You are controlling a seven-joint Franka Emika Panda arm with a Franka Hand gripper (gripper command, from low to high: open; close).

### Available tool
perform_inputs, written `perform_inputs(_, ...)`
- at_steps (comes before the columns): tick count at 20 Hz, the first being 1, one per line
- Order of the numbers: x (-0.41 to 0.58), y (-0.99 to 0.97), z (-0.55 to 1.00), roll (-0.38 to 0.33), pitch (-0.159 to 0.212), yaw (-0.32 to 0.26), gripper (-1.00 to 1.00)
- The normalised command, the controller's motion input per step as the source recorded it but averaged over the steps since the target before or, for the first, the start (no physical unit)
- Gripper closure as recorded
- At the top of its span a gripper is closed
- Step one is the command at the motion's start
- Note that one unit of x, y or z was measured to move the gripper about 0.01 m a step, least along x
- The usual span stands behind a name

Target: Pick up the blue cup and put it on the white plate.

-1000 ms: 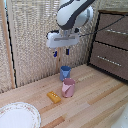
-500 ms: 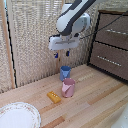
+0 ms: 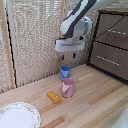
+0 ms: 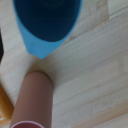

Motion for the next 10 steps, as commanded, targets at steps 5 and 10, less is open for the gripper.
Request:
perform_inputs(5, 0.05, -0.01, -0.25, -0.046, 0.108, -0.039, -1.0)
perform_inputs(10, 0.169, 0.0, -0.38, -0.08, 0.024, -0.005, -1.0)
